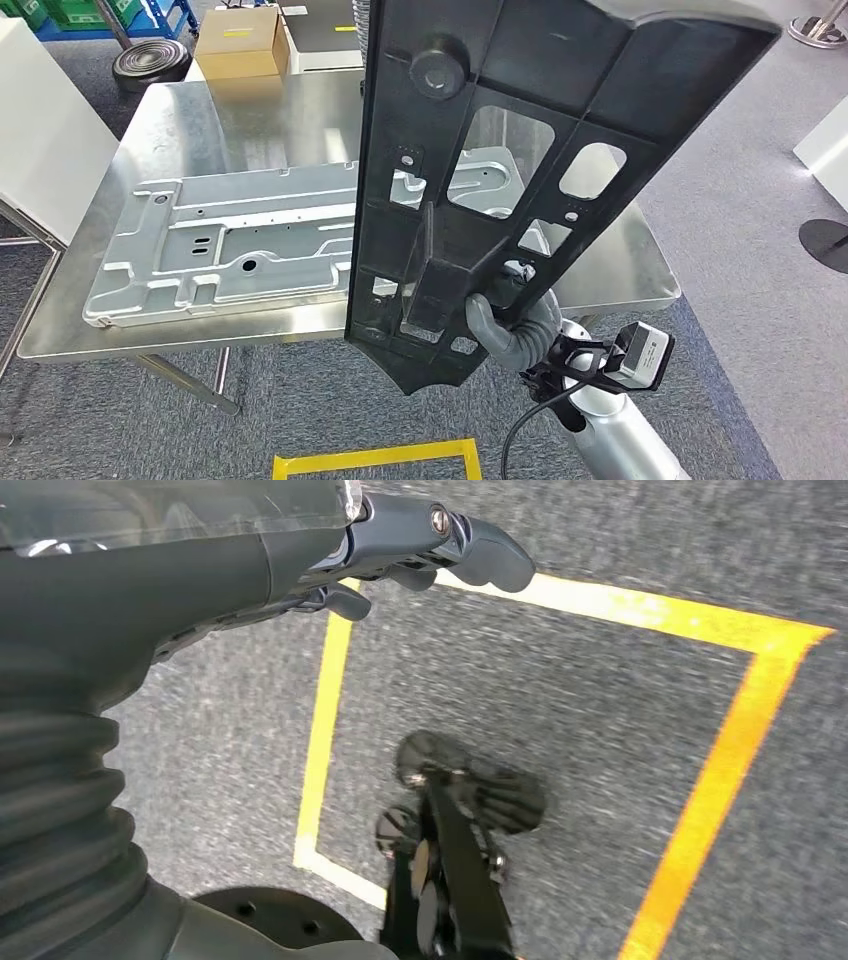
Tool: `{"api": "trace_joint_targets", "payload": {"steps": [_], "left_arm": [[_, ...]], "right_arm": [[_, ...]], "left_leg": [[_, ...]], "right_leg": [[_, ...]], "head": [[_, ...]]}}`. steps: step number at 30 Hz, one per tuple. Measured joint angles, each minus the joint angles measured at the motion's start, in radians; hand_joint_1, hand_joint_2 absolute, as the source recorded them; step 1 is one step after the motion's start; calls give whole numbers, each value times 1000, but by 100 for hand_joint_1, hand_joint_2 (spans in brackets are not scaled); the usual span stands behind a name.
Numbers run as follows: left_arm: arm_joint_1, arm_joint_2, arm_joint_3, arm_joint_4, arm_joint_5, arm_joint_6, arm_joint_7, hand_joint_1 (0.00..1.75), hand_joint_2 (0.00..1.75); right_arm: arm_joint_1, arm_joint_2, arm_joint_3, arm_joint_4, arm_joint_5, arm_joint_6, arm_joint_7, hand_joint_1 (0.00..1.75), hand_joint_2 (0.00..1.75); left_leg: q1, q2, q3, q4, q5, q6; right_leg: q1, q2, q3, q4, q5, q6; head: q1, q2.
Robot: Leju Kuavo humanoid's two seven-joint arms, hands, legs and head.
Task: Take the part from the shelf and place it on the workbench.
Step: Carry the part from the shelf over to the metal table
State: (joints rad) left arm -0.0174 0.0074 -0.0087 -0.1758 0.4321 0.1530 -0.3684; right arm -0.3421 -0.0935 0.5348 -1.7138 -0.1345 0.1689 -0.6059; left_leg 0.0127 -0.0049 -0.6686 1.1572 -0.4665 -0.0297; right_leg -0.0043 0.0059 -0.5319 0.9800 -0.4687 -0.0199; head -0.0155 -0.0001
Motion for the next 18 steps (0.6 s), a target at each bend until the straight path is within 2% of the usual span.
{"api": "trace_joint_targets", "payload": {"steps": [1, 2, 3, 6, 7, 8, 9, 11, 12, 13, 14, 15, 16, 17, 18], "left_arm": [[1, 0, 1, 0, 0, 0, -1, 0, 175], [1, 0, 2, 0, 0, 0, -2, 0, 175], [0, 0, 4, 0, 1, 0, -4, 0, 175], [0, -1, 7, 0, 2, -1, -8, 0, 175], [1, -2, 8, 0, 2, -1, -9, 0, 175], [2, -2, 8, 0, 3, -1, -9, 0, 175], [2, -3, 9, 0, 4, -2, -9, 0, 175], [1, -3, 9, 0, 6, -1, -9, 0, 175], [1, -3, 9, 0, 7, -1, -9, 0, 175], [2, -3, 9, 0, 8, -1, -9, 0, 175], [3, -3, 10, 0, 8, 0, -9, 0, 175], [4, -4, 10, 0, 9, 1, -8, 0, 175], [5, -6, 10, 0, 9, 2, -8, 0, 175], [5, -7, 10, 0, 10, 3, -9, 0, 175], [5, -9, 10, 1, 10, 4, -10, 0, 175]], "right_arm": [[0, 0, 0, -4, 3, -3, -2, 175, 175], [1, 0, 0, -10, 7, -8, -5, 175, 175], [2, 0, 0, -16, 10, -12, -7, 175, 175], [7, -1, 1, -37, 15, -22, -12, 175, 175], [8, -1, 1, -45, 16, -25, -14, 175, 175], [9, -1, 1, -54, 17, -28, -16, 175, 175], [11, -1, 1, -61, 18, -31, -17, 175, 175], [20, -2, 1, -73, 22, -34, -18, 175, 175], [27, -2, 1, -77, 24, -34, -17, 175, 175], [32, -3, 1, -81, 25, -34, -17, 175, 175], [36, -3, 1, -85, 26, -34, -17, 175, 175], [38, -3, 0, -89, 26, -34, -17, 175, 175], [38, -4, -1, -93, 26, -34, -17, 175, 175], [39, -4, -3, -97, 26, -34, -17, 175, 175], [39, -4, -4, -100, 26, -34, -17, 175, 175]], "left_leg": [[-1, 0, 27, -68, 34, 4], [-3, 0, 47, -118, 53, 9], [-4, 0, 57, -143, 56, 15], [-4, -2, 65, -151, 43, 35], [-3, -1, 70, -155, 40, 41], [-1, -1, 77, -158, 38, 47], [-1, 0, 82, -159, 34, 52], [-2, -1, 90, -160, 25, 57], [-3, -2, 96, -160, 20, 57], [-4, -3, 104, -159, 13, 57], [-4, -3, 114, -159, 6, 56], [-5, -4, 125, -160, -1, 54], [-7, -4, 133, -159, -8, 52], [-8, -4, 138, -159, -15, 48], [-9, -4, 139, -159, -20, 43]], "right_leg": [[2, 1, 7, 3, -9, 4], [4, 1, 11, 5, -16, 9], [5, 2, 12, 6, -21, 14], [5, 1, 15, 9, -33, 30], [4, 1, 11, 26, -44, 37], [2, 0, -6, 64, -63, 42], [0, -1, -38, 125, -89, 47], [-3, -1, -127, 269, -135, 54], [-3, -1, -160, 310, -135, 55], [-3, -1, -174, 313, -113, 54], [-2, -1, -166, 272, -71, 50], [-1, -1, -143, 201, -18, 44], [2, -1, -116, 129, 21, 37], [6, -2, -95, 71, 46, 30], [9, -2, -83, 37, 55, 24]], "head": [[0, 0], [0, 0], [0, 0], [2, 0], [3, 0], [5, 0], [7, 0], [9, 0], [9, 0], [10, 0], [10, 0], [10, 0], [10, 0], [9, 0], [8, 0]]}}
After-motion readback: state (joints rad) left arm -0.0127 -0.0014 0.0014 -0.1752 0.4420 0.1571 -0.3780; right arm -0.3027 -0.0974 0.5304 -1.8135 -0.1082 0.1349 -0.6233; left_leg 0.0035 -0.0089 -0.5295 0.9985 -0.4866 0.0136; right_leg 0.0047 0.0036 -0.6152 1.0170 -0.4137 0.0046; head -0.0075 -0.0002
